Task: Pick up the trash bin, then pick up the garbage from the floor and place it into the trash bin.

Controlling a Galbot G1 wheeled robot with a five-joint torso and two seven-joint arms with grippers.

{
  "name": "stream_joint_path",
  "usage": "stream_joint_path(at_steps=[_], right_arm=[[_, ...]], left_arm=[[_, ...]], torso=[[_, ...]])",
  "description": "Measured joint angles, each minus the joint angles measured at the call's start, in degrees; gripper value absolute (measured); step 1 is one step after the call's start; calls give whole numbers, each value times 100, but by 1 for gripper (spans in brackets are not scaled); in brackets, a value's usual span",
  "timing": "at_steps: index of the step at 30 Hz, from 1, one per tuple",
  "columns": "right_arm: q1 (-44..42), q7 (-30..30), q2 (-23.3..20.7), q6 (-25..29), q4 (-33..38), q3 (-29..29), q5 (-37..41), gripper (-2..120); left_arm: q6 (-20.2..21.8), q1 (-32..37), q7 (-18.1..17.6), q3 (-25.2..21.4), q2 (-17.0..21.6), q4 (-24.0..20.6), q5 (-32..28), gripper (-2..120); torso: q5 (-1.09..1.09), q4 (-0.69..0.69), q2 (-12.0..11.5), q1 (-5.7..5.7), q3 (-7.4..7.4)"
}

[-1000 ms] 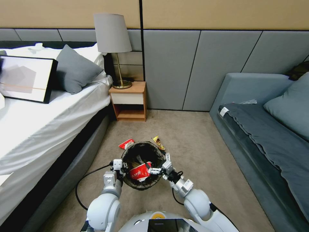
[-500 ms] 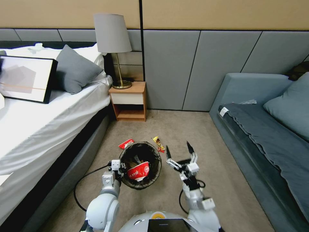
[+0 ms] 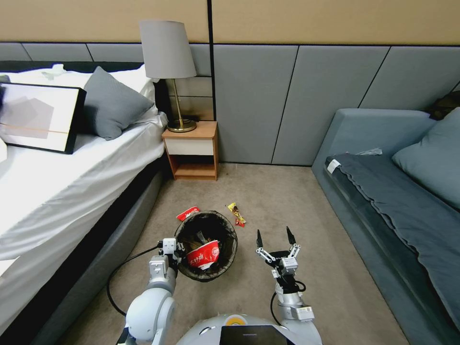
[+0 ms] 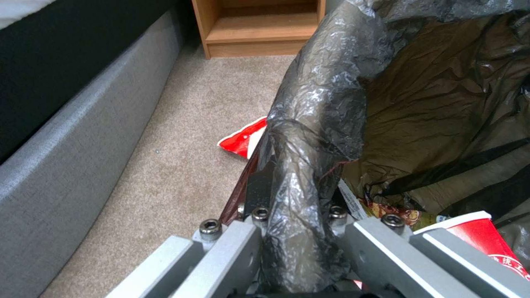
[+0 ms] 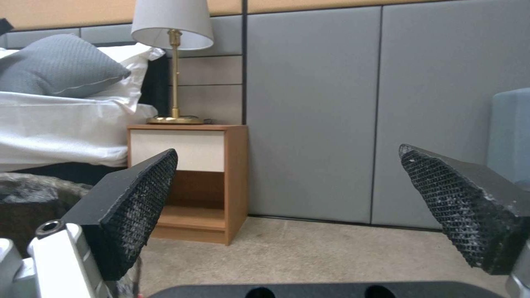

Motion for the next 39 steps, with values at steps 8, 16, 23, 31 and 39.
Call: stream_joint_path(at_steps=[8, 16, 23, 31, 39], right_arm=[[28, -85, -19, 5, -37, -8, 31, 100], [32, -131, -20, 11, -39, -12, 15, 100], [89, -217, -20, 124, -109, 21, -113, 100], [135, -302, -13, 225, -163, 70, -200, 100], [217, -406, -7, 359, -226, 75, -214, 100]], left_arm=[[-3, 37, -7, -10, 21, -45, 8, 0], [2, 46, -16, -1, 19, -68, 25, 0], [4, 58, -22, -1, 5, -79, 27, 0], [5, 57, -24, 0, -1, -79, 29, 0], [10, 53, -24, 5, 3, -87, 30, 0]], torso=[[2, 1, 0, 0, 0], [2, 0, 0, 0, 0], [11, 0, 0, 0, 0], [7, 0, 0, 0, 0], [5, 0, 0, 0, 0]])
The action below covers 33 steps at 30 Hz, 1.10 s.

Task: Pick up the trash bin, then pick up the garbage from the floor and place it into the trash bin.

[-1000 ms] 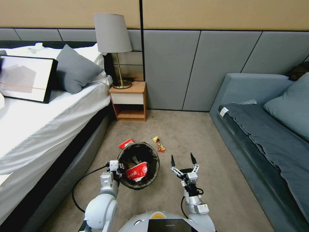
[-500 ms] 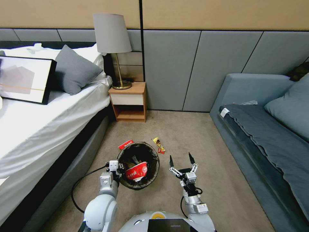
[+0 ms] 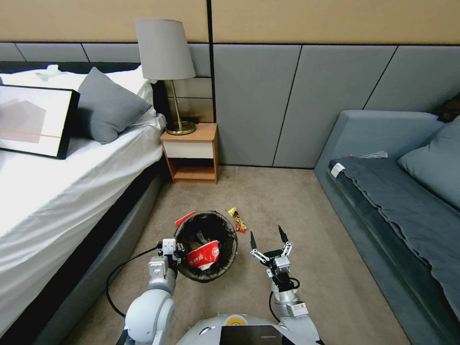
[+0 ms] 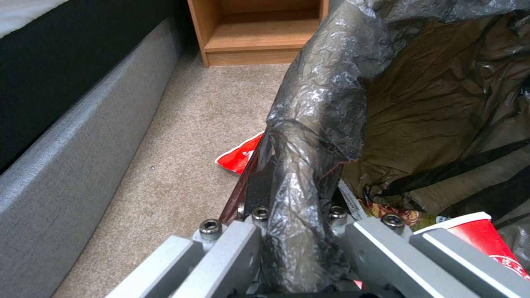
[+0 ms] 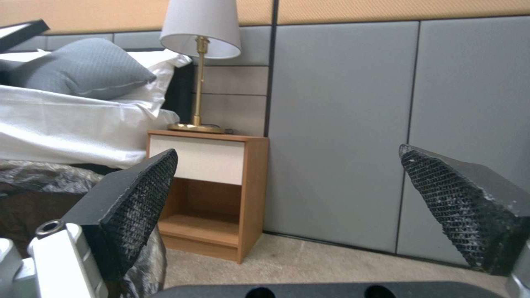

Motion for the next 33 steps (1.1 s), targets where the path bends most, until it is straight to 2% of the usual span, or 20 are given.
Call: stream_joint_path(at_steps=[5, 9, 13, 15, 16, 18, 21, 23, 33], right_arm=[[179, -7, -81, -22, -14, 12, -82, 100], [542, -4, -237, -258, -22, 7, 13, 100], [953, 59, -345, -636, -102, -32, 273, 100], [1361, 203, -465, -1159, -255, -139, 555, 100], [1361, 203, -465, -1159, -255, -139, 555, 100], [1747, 294, -559, -1609, -446, -265, 831, 100], [1970, 330, -592, -1831, -580, -351, 1008, 100], [2357, 428, -632, -2199, -806, -513, 1282, 100], [3423, 590, -793, -2834, -1553, -910, 1871, 100]], left_arm=[[9, -3, 0, 1, 6, -25, -1, 0], [14, -1, 2, 5, 7, -59, -1, 0], [25, -3, 4, -8, 6, -101, -1, 0], [33, -23, 3, -55, 5, -123, -3, 0], [33, -23, 3, -55, 5, -123, -3, 0], [35, -11, 2, -65, -5, -147, -4, 0], [38, -8, 2, -78, -25, -162, -4, 0], [40, -6, 0, -117, -51, -196, -4, 0], [40, 68, -13, -153, -87, -291, 9, 0]], torso=[[-1, 0, 0, 0, 0], [-1, 0, 0, 0, 0], [-1, 0, 0, 0, 0], [-1, 0, 0, 0, 0], [-1, 0, 0, 0, 0], [-2, 0, 0, 0, 0], [-2, 0, 0, 0, 0], [-2, 0, 0, 0, 0], [-1, 1, 0, 0, 0]])
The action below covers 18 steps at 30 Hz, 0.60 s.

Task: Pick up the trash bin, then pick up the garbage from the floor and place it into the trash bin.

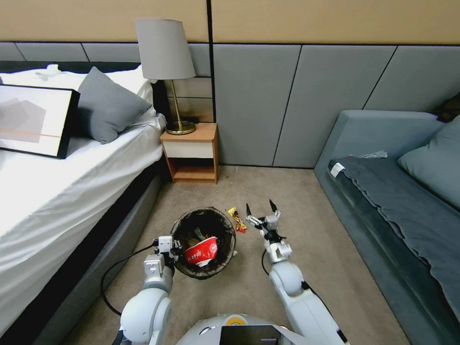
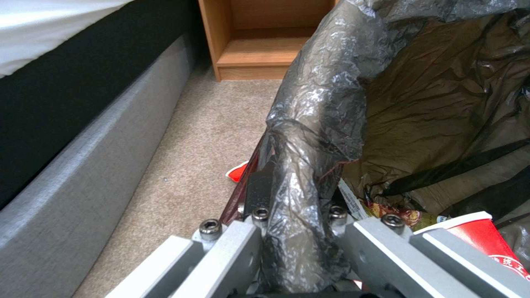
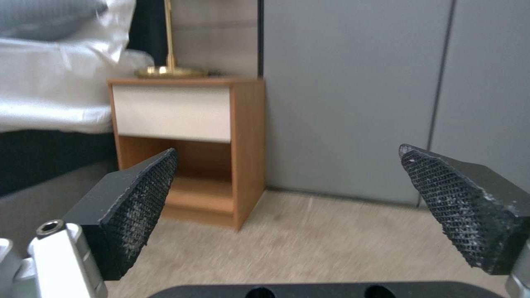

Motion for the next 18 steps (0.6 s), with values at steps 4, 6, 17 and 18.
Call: stream_joint_path(at_steps=[4, 6, 17, 18], right_arm=[[156, 16, -41, -146, -107, -90, 162, 100], [347, 53, -90, -374, -246, -226, 403, 100], [1650, 196, -79, -1381, -1806, -1022, 1297, 100], [1787, 209, -34, -1420, -1992, -1076, 1335, 100]], left_arm=[[-1, 15, -2, -7, -3, -8, 9, 0], [-5, 19, -8, -11, -11, -16, 23, 0], [-29, 77, -68, -43, -25, -90, 108, 0], [-35, 90, -69, -35, -27, -90, 120, 0]], torso=[[0, -1, 0, 0, 0], [0, -1, 0, 0, 0], [-1, -2, 0, 0, 0], [0, -1, 0, 0, 0]])
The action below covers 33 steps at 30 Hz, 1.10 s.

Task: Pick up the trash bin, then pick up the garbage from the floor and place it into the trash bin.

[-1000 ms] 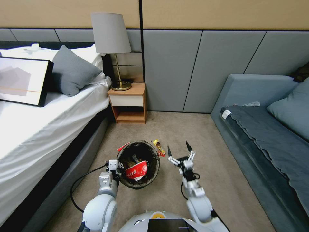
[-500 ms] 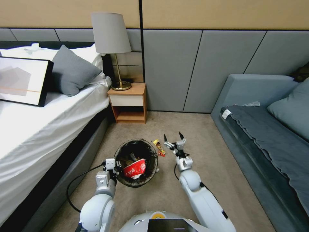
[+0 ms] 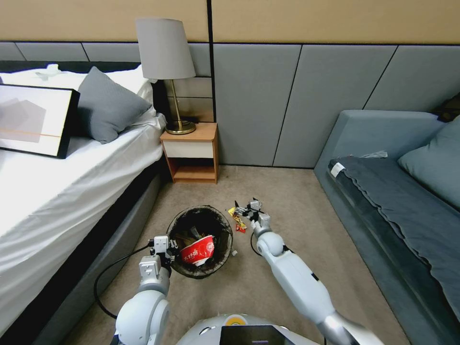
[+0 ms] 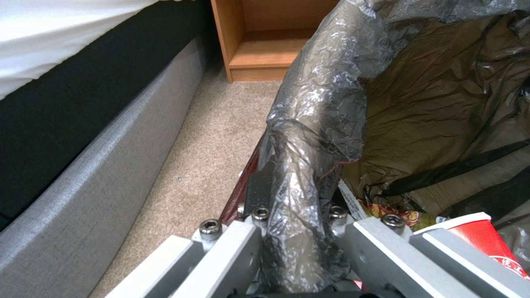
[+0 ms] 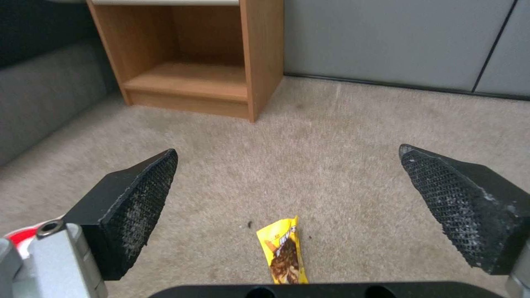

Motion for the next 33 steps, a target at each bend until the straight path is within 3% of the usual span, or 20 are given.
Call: stream_joint_path(at_steps=[5, 14, 33], right_arm=[[582, -173, 121, -359, -839, -217, 18, 100], [965, -394, 234, -843, -1582, -331, -57, 100], [1272, -974, 793, -786, -3115, 291, -948, 100]], left_arm=[[-6, -23, 1, 70, -3, 55, 29, 0], [-6, -96, 11, 178, -16, 195, 85, 0], [-5, 104, 22, 216, -24, 113, 324, 0]], torso=[[0, -1, 0, 0, 0], [0, 0, 0, 0, 0], [0, 0, 0, 0, 0]])
